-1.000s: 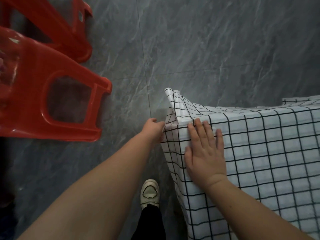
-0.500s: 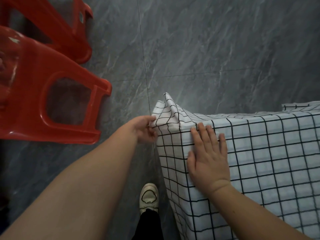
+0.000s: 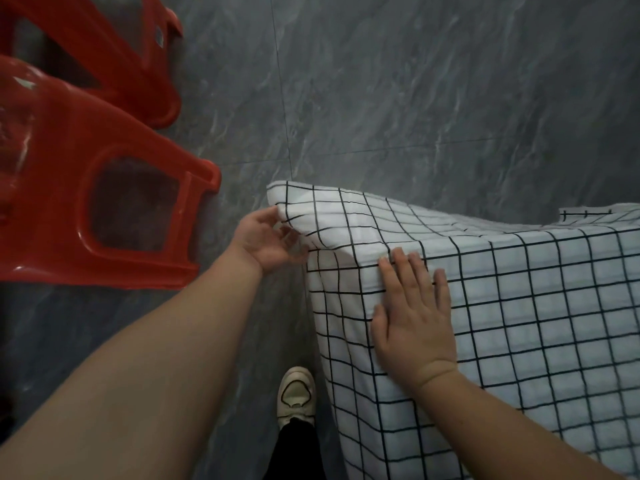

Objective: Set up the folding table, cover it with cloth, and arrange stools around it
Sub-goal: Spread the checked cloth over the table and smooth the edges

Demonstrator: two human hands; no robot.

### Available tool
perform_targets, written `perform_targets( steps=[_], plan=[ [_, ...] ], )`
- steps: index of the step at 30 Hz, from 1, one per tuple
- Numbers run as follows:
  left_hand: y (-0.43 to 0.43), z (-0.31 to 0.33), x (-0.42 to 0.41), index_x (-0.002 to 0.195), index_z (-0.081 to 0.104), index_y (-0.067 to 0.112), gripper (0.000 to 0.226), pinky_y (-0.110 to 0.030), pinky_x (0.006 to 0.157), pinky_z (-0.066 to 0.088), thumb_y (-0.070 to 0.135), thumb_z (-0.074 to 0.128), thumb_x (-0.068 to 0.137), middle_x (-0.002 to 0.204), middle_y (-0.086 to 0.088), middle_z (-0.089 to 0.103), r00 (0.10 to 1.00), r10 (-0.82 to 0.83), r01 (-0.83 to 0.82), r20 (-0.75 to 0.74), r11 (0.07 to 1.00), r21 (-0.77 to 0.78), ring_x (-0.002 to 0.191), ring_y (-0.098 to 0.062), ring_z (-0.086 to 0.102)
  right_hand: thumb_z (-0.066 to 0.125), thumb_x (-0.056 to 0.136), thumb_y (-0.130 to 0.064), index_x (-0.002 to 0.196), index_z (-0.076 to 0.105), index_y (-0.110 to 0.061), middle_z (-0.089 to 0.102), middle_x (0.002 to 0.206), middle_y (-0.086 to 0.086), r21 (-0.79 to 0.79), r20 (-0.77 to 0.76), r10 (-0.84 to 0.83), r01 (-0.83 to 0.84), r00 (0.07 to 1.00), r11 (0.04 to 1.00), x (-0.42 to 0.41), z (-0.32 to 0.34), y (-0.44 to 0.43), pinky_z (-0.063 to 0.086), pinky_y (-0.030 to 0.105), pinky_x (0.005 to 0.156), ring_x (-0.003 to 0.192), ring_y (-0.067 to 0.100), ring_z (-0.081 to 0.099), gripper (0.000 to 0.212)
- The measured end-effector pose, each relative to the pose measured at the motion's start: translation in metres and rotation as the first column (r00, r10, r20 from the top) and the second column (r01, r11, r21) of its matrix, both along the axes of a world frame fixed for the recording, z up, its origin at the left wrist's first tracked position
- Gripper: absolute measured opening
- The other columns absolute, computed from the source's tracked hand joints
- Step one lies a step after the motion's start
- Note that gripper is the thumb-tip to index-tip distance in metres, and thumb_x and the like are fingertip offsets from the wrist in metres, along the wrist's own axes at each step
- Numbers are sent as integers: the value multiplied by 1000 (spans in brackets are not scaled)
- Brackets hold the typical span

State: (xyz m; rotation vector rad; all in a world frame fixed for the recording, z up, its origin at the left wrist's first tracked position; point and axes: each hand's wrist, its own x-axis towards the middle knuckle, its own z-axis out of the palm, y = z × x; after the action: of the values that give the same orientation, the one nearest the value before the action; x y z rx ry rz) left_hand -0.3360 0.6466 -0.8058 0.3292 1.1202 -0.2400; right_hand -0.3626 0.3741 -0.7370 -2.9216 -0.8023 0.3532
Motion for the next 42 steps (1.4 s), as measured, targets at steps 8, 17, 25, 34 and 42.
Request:
perform_targets(
  steps=[8, 17, 25, 34, 42],
  plan=[
    [-33, 13, -9, 147, 40, 32, 87, -43, 120, 25, -5, 49, 69, 157, -10, 28, 655, -642, 408, -399, -144, 902, 144, -27, 29, 38, 91, -35, 158, 27, -18, 21, 166, 5, 3, 1, -5, 5, 1000, 1000, 0, -2, 1, 5, 55, 124, 155, 24, 10, 70],
    [-61, 48, 24, 140, 52, 34, 49, -39, 114, 33, 23, 55, 92, 139, 2, 58, -196, -814, 17, -546, -560, 829, 129, -26, 49, 41, 89, -33, 157, 30, -16, 25, 165, 7, 6, 25, 5, -5, 1000, 1000, 0, 0, 2, 9, 57, 123, 153, 28, 17, 70],
    [-65, 31, 31, 115, 72, 30, 34, -33, 77, 50, 13, 57, 90, 103, -8, 75, -151, -810, 160, -567, -586, 794, 97, -33, 66, 44, 88, -34, 156, 33, -16, 26, 165, 5, 11, 8, 4, -4, 1000, 1000, 0, -1, 1, 11, 57, 122, 153, 27, 19, 71],
    [-53, -3, 18, 141, 51, 31, 51, -46, 108, 39, 32, 65, 92, 142, -5, 56, -37, -701, 410, -712, -661, 629, 132, -29, 49, 40, 90, -36, 158, 25, -18, 19, 167, 4, -21, -24, 7, -8, 1000, 1000, 1, -5, -1, 5, 55, 123, 154, 25, 12, 72],
    [-99, 77, -38, 126, 54, 12, 51, -26, 107, 32, -1, 58, 77, 129, -9, 51, 626, -626, 382, -464, -272, 883, 121, -25, 46, 27, 98, -39, 160, -1, -23, -15, 165, -5, -31, -159, 12, -17, 987, 999, 6, 3, -1, -15, 49, 121, 153, 17, -16, 69]
  ],
)
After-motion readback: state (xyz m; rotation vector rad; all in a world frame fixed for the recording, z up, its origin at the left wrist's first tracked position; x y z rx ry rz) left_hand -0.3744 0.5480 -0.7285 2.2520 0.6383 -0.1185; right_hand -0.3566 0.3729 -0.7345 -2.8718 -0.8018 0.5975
